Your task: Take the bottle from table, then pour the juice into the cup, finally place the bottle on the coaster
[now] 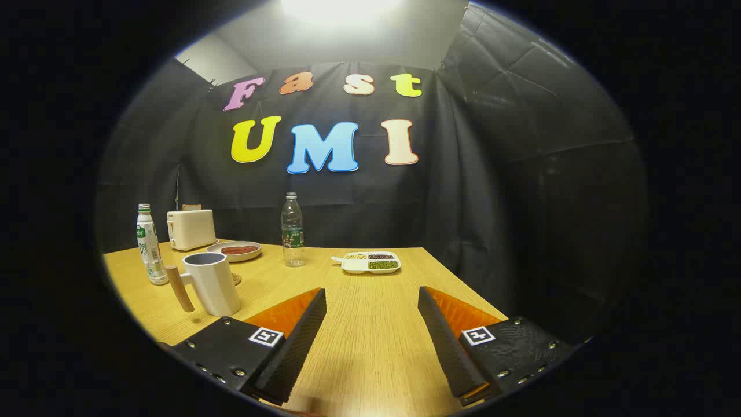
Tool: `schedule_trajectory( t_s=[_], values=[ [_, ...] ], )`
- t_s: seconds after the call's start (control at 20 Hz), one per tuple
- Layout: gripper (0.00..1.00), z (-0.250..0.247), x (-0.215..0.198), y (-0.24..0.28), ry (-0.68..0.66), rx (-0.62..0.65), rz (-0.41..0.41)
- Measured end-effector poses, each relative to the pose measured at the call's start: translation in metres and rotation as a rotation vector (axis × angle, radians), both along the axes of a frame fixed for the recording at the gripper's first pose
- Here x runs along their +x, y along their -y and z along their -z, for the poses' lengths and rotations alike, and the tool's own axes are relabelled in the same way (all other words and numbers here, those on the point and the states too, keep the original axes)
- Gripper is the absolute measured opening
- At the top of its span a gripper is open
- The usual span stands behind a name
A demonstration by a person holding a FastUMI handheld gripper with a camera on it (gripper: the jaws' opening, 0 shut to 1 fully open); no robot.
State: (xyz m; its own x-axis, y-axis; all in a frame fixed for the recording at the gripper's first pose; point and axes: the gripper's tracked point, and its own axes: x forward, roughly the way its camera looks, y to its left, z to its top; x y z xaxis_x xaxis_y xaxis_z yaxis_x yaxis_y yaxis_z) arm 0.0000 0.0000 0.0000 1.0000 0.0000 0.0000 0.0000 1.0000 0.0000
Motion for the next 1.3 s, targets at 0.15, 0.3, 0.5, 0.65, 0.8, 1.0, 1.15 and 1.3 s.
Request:
schedule_trajectory(
  t_s=[0.15,0.3,0.5,0.65,0.8,1.0,1.15,1.3],
  values=[
    [0.97,0.000,0.000,0.000,0.002,0.001,0.000],
    [0.96,0.000,0.000,0.000,0.002,0.002,-0.001],
    [0.97,-0.001,0.000,0.000,0.002,0.003,-0.002],
    [0.96,0.001,0.008,-0.001,-0.001,-0.001,-0.009],
    [0.97,0.002,0.042,-0.003,-0.022,-0.005,-0.009],
    [0.97,-0.006,0.069,-0.016,0.006,-0.046,-0.046],
    [0.96,-0.024,0.084,-0.030,0.050,-0.029,-0.065],
    [0.97,-0.037,0.087,-0.048,0.056,-0.013,-0.073]
  ],
)
